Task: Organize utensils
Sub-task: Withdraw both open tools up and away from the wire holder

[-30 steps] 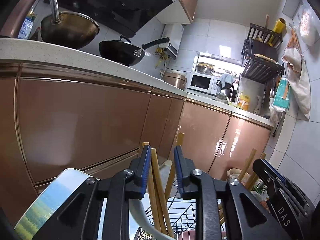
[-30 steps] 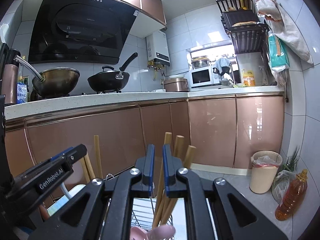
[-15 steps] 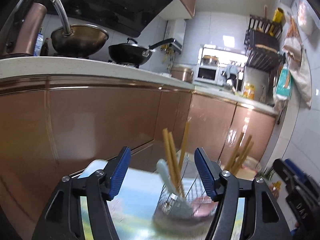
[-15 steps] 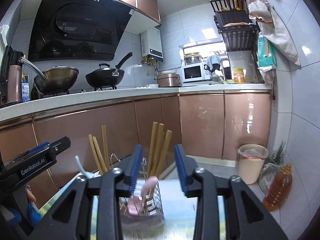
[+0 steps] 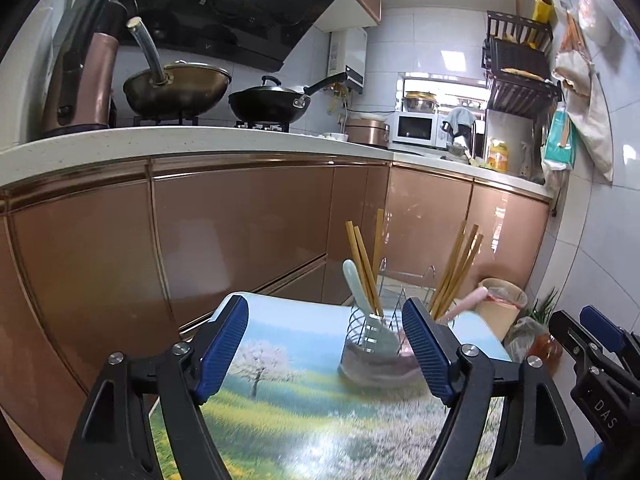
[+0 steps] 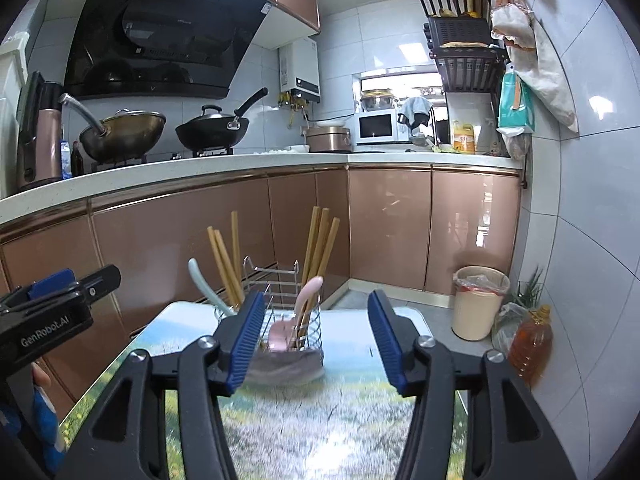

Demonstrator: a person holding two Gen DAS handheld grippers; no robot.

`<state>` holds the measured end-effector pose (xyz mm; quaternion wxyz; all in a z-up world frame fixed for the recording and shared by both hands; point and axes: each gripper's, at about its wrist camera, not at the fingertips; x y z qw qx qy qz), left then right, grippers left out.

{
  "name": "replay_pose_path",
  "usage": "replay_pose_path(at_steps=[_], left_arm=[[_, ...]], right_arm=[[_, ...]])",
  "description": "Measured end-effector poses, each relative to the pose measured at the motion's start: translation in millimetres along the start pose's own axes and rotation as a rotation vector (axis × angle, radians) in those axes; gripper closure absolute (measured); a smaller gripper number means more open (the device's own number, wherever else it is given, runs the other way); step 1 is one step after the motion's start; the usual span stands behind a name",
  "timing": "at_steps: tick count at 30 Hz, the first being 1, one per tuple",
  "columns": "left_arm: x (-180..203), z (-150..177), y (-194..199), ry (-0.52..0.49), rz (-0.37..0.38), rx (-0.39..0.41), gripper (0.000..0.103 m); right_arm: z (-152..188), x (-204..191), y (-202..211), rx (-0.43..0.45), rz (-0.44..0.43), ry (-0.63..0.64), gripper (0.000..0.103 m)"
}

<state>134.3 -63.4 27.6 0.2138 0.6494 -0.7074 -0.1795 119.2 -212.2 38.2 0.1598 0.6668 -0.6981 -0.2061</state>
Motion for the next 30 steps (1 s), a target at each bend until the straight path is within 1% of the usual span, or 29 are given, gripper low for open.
replay_pose_path(at_steps=[13,20,22,24,30], left_arm=[[-13.8,13.0,34.4,-0.016,-0.011,-0.026,0.021],[-21.6,19.6,43.3,-0.02,-0.02,-0.042,0.021],[-23.7,23.3,46.0,-0.02,-0.024,-0.048,0.02],[-26.0,26.6,47.3,-0.022,-0.027,-0.055,0.016],[-32.5,37.0,47.2,-0.031,-0.04,-0.076,0.014]], right_arm=[[19.6,-6.7,30.6,-0.044,0.038,0.002,0.048],[28.3,-9.5,38.7,-0.076,0.068,0.006,0.043],[31.0,-10.8,40.3,-0.09,0.085,0.007,0.041],[33.5,-12.3,40.9,-0.109,0.106,0.009,0.04],[44.0,-20.2,38.1,-0.178,0.174,0.04,0.039]])
Point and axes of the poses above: each gripper's, at about its wrist camera, not at the fingertips, and y roughly against the way its jaws point, x to its right, z to its underside, and after that the axes turned 12 degrees about -x, right-handed
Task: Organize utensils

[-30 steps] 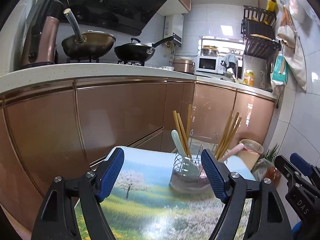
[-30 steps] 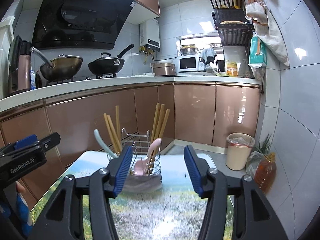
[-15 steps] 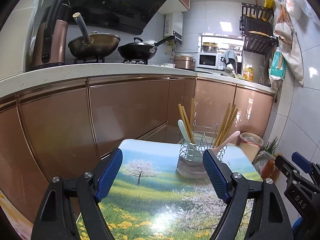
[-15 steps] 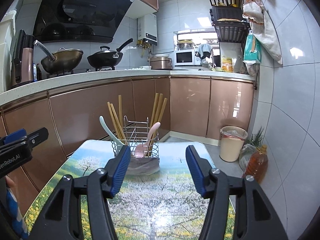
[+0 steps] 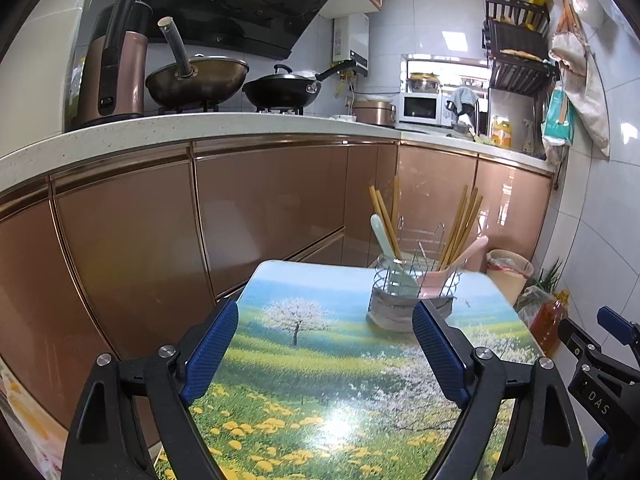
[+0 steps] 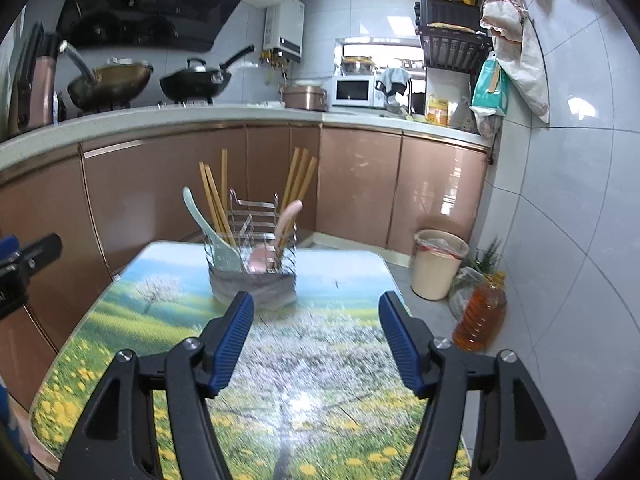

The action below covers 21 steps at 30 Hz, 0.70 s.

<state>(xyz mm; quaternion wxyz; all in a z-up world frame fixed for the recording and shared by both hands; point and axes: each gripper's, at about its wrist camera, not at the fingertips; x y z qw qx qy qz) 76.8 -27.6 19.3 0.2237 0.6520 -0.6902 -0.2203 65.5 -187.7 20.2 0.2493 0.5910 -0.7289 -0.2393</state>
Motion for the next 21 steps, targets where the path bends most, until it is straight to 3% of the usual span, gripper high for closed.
replay_pose_path(at_steps=[21], left_arm=[[-20.9,28.0,-46.9,-0.023,-0.055,-0.132,0.012]], right_arm=[[20.8,10.8,-33.6,-0.125,0.06,-0.01,0.038]])
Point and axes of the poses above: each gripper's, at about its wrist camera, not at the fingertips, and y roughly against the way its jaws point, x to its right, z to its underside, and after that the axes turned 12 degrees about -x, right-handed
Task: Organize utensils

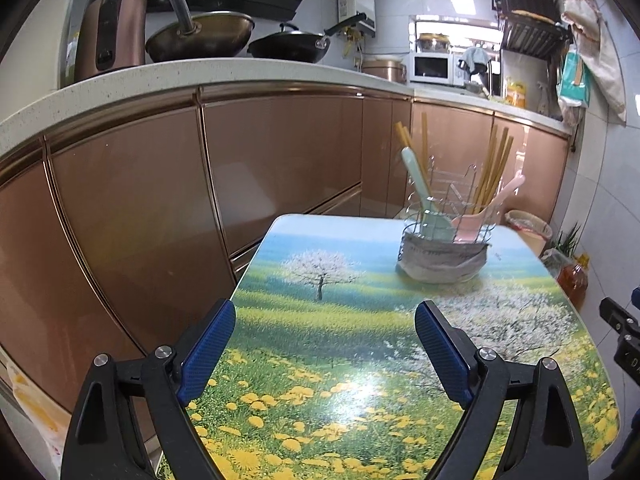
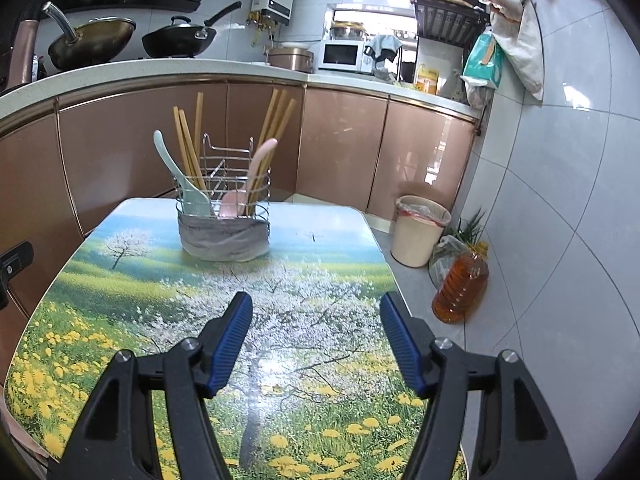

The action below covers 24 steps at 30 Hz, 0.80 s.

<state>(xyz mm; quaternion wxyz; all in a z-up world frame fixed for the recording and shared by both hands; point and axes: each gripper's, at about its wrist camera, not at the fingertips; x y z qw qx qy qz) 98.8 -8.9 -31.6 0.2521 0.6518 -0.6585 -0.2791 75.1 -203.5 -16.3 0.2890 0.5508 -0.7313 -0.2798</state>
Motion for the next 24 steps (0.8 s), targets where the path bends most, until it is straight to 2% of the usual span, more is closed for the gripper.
replay_pose_path(at_steps=[24], left_arm=[[-11.5,6.8,-69.2,0.001,-0.016,-0.142,0.012]], right_arm=[[11.7,2.7,-71.8,-0.17,0.004,0.01,0.038]])
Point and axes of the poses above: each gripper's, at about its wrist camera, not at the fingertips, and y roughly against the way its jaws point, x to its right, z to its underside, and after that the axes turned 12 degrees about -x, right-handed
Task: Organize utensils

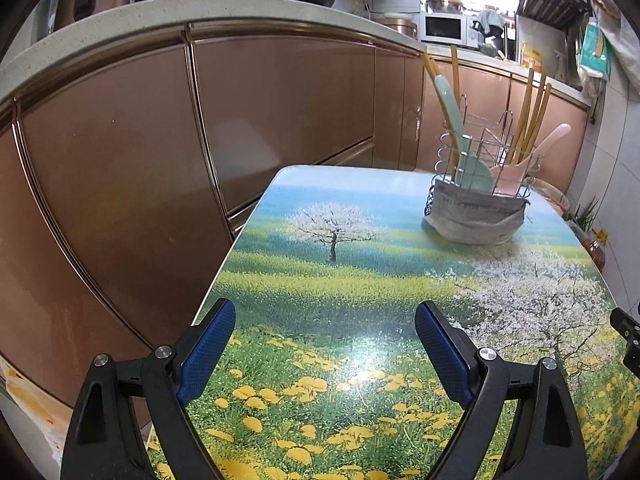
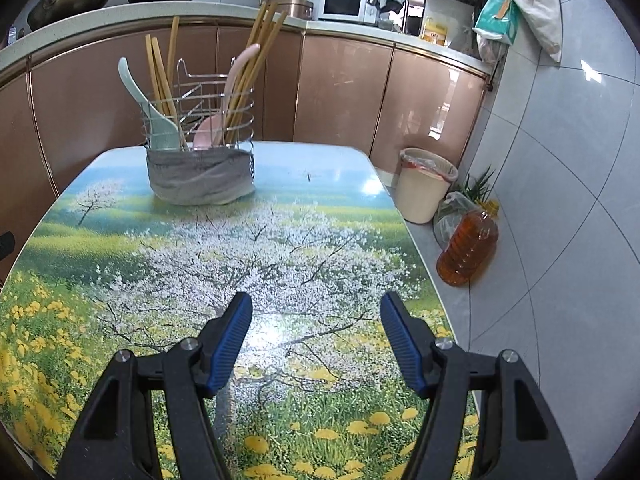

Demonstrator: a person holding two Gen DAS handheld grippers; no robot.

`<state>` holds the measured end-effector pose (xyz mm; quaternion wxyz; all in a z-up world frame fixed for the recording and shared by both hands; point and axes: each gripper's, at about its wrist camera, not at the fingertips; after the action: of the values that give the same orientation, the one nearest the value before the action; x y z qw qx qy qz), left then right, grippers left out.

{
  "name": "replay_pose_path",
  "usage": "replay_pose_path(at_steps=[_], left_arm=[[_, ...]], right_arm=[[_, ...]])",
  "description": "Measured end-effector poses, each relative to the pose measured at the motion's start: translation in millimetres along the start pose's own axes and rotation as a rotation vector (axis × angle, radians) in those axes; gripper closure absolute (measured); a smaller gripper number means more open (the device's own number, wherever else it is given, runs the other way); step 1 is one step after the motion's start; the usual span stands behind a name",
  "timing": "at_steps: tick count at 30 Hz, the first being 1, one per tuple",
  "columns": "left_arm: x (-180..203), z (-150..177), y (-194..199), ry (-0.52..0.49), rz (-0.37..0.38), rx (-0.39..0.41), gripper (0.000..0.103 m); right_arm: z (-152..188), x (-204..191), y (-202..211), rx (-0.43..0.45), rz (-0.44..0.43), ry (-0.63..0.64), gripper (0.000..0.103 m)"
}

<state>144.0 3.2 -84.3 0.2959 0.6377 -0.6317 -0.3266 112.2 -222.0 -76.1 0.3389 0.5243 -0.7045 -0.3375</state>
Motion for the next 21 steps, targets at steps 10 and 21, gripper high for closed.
replay_pose_path(at_steps=[10,21], left_arm=[[3.3,0.1,8.8,-0.027,0.023,0.053,0.012],[-2.5,4.9,46.9,-0.01,0.024,0.173,0.004]], right_arm=[[-3.0,-11.9,6.5,0.031,-0.018,0.019,0.038],[-2.1,-19.7,43.3,0.111,-0.03,0.025,0.038]])
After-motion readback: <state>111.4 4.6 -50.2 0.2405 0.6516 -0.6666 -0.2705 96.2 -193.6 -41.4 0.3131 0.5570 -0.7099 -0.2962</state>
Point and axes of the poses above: each gripper's, at about its wrist camera, not at the fingertips, and y roughly against the way its jaws point, x to its right, z to its underside, and after that the axes turned 12 degrees about -x, right-handed
